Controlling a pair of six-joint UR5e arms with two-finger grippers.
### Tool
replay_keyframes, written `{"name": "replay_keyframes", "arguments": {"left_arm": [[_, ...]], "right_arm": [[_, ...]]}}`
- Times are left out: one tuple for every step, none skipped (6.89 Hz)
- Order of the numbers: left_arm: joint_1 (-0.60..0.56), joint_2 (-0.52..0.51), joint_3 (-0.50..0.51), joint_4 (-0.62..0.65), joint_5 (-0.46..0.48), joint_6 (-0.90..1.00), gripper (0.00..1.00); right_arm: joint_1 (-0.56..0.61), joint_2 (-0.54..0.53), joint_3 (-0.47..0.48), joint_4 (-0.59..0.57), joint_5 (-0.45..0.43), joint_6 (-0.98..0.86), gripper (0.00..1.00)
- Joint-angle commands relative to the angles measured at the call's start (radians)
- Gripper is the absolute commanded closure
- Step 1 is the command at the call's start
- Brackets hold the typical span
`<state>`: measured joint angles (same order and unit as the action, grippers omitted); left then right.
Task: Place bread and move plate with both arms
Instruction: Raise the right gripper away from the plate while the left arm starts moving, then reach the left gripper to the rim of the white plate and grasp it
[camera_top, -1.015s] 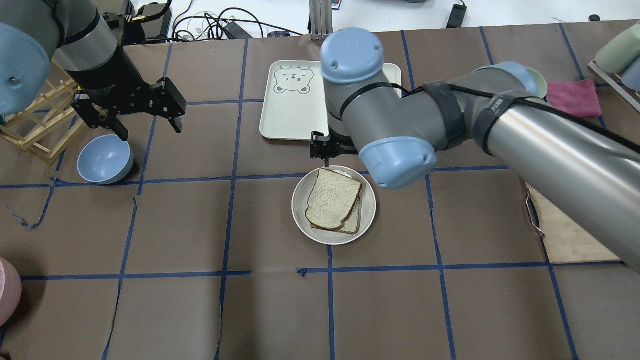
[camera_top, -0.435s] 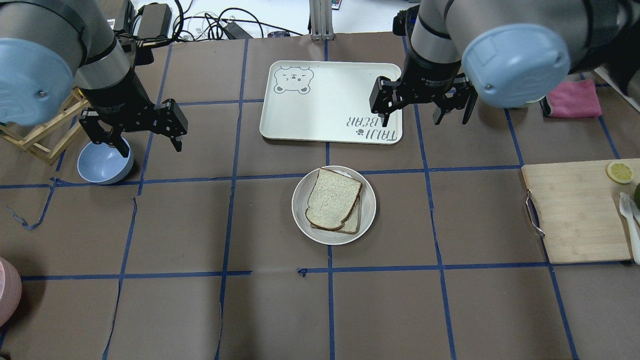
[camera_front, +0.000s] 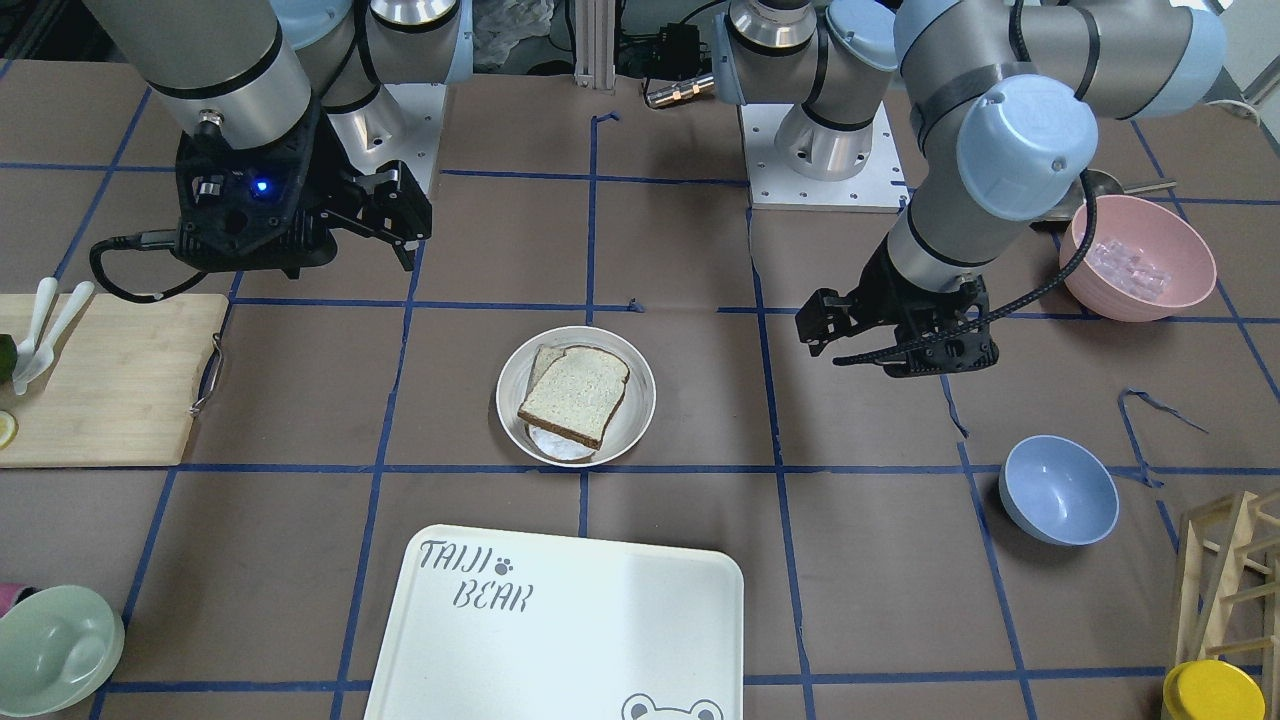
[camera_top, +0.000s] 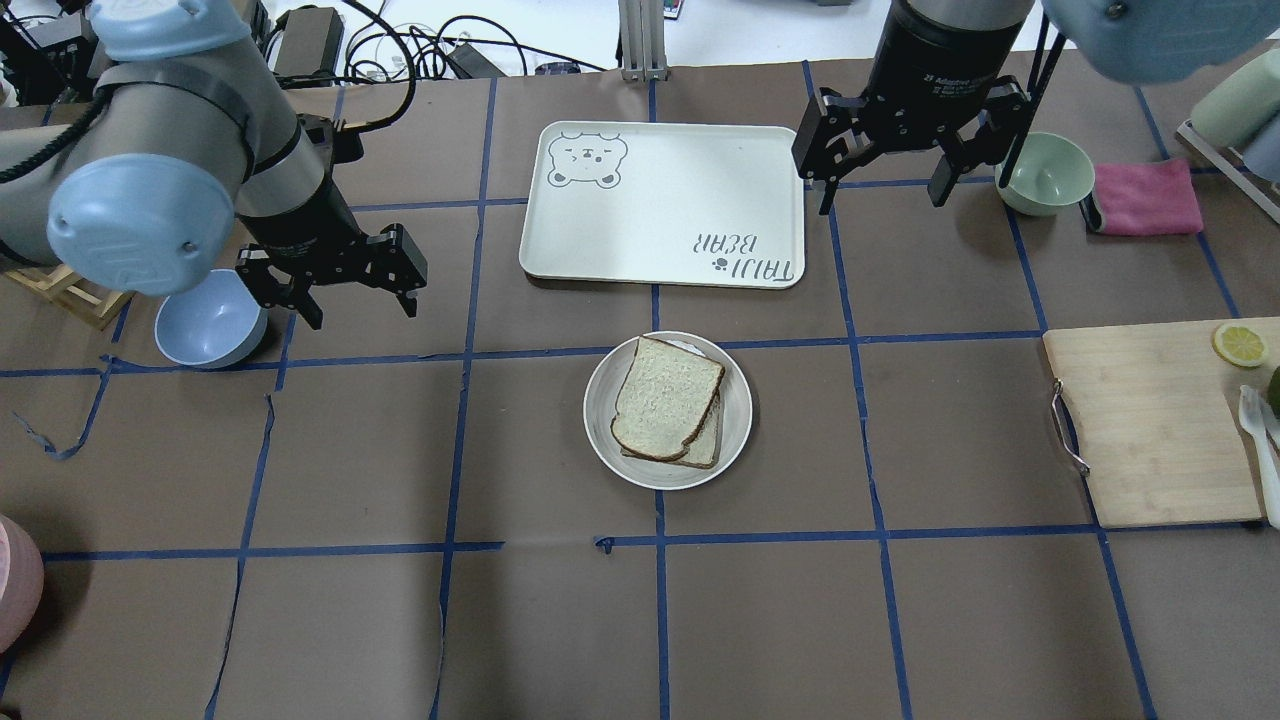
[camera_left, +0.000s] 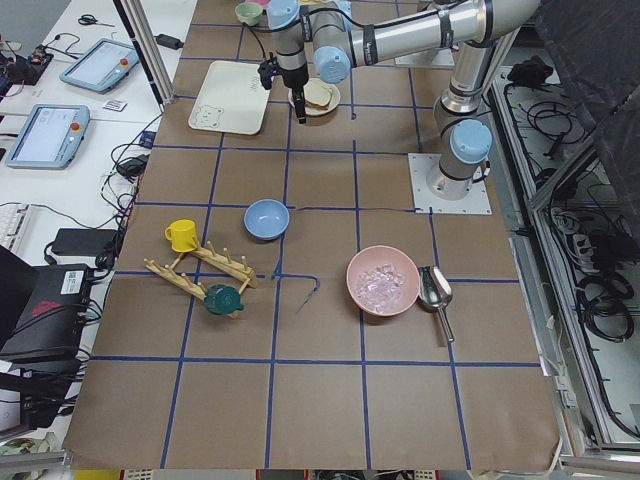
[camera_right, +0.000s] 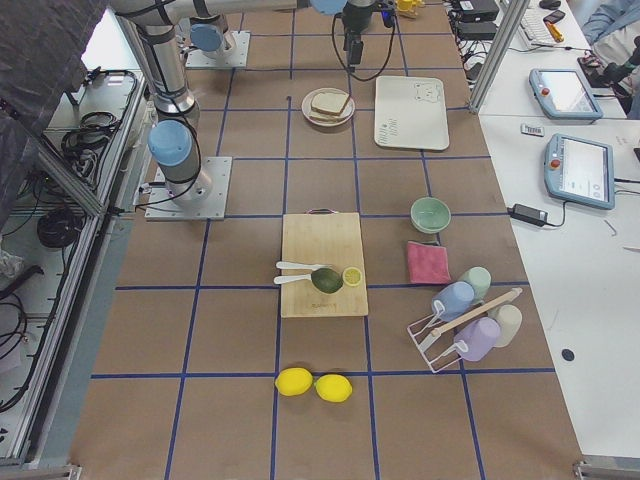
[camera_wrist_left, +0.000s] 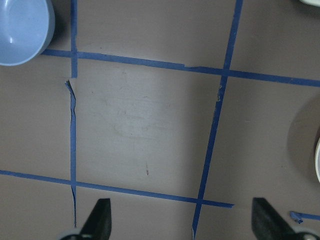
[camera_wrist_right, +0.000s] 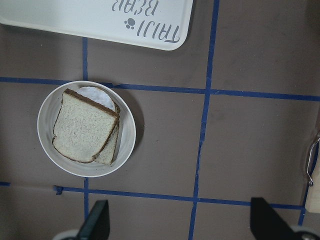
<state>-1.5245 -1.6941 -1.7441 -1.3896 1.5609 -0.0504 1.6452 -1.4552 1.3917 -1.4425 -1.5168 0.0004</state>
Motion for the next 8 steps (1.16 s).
{"name": "replay_keyframes", "arguments": {"left_arm": [[-0.092,-0.056,-0.032,0.146,-0.066,-0.003,0.0],[-0.136,-0.09,-0.078,0.247,-0.071,0.006,0.0],[-0.155,-0.116,-0.119,0.367,-0.085,0.009,0.0],[-0.166,-0.145,-0.153,0.429,-0.143,0.012,0.02],[-0.167,-0.174,-0.175,0.463,-0.148,0.029,0.07],[-0.186,-0.197,-0.176,0.474,-0.147,0.067,0.31],[-0.203,-0.217,-0.176,0.492,-0.148,0.069,0.49],[-0.207,-0.237,-0.176,0.503,-0.15,0.066,0.49]], "right_arm": [[-0.001,-0.002,-0.002,-0.015,0.001,-0.003,0.0],[-0.001,-0.002,-0.002,-0.016,0.0,-0.002,0.0],[-0.005,-0.001,-0.002,-0.022,0.0,0.0,0.0],[-0.007,-0.002,-0.003,-0.059,-0.002,-0.002,0.0],[-0.007,-0.002,-0.003,-0.079,-0.003,-0.003,0.0],[-0.007,-0.002,-0.002,-0.078,-0.005,-0.005,0.0],[-0.008,-0.002,-0.002,-0.076,-0.006,-0.005,0.0],[-0.01,-0.001,-0.002,-0.078,-0.006,-0.01,0.0]]}}
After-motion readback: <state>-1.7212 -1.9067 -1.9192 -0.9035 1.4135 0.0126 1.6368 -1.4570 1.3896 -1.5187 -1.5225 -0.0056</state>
